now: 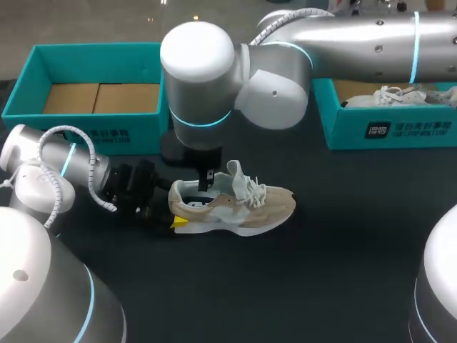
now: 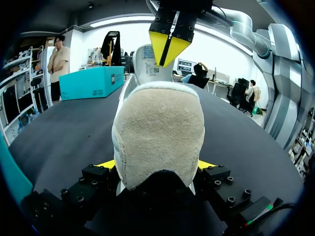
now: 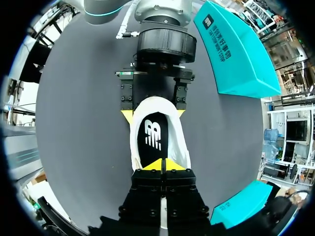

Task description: Take the shoe out of the shoebox, open the shoe tongue, remove and reinsert the insole, then place the shoe into the shoebox

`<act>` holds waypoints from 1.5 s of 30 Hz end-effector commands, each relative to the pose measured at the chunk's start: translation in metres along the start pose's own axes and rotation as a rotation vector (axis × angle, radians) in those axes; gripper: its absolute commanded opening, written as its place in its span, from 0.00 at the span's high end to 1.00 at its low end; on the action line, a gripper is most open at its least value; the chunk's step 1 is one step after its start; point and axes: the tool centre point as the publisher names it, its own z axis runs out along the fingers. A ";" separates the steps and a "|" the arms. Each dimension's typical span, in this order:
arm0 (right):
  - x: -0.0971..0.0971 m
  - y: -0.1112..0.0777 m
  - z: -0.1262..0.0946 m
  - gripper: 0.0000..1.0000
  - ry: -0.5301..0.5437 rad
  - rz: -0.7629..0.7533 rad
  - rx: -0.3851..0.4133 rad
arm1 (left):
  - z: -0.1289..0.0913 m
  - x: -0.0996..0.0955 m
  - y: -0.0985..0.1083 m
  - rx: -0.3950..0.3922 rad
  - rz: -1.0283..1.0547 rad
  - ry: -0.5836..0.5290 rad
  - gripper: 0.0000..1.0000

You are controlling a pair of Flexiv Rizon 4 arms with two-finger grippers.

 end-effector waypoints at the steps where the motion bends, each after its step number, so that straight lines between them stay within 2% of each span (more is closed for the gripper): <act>1: 0.000 0.005 0.003 1.00 0.001 0.001 0.007 | 0.004 -0.002 0.003 -0.005 -0.001 0.001 1.00; 10: 0.000 0.005 0.003 1.00 0.001 0.001 0.007 | 0.004 -0.002 0.003 -0.005 -0.001 0.001 1.00; 12: -0.001 0.005 0.013 1.00 0.044 0.000 -0.015 | 0.004 -0.002 0.003 -0.005 -0.001 0.001 1.00; 20: 0.001 0.002 0.036 1.00 0.103 0.000 0.023 | 0.004 -0.002 0.003 -0.005 -0.001 0.001 1.00; 25: -0.006 0.000 0.048 1.00 0.130 0.011 0.029 | 0.004 -0.002 0.003 -0.005 -0.001 0.001 1.00; 29: -0.008 -0.004 0.056 1.00 0.146 -0.009 0.074 | 0.004 -0.002 0.003 -0.005 -0.001 0.001 1.00; 38: 0.013 -0.024 0.058 1.00 0.196 -0.021 0.119 | 0.004 -0.002 0.003 -0.005 -0.001 0.001 1.00; 42: 0.021 -0.030 0.059 1.00 0.214 0.013 0.100 | 0.004 -0.002 0.003 -0.005 -0.001 0.001 1.00; 45: 0.024 -0.032 0.069 1.00 0.201 0.049 0.099 | 0.004 -0.002 0.003 -0.005 -0.001 0.001 1.00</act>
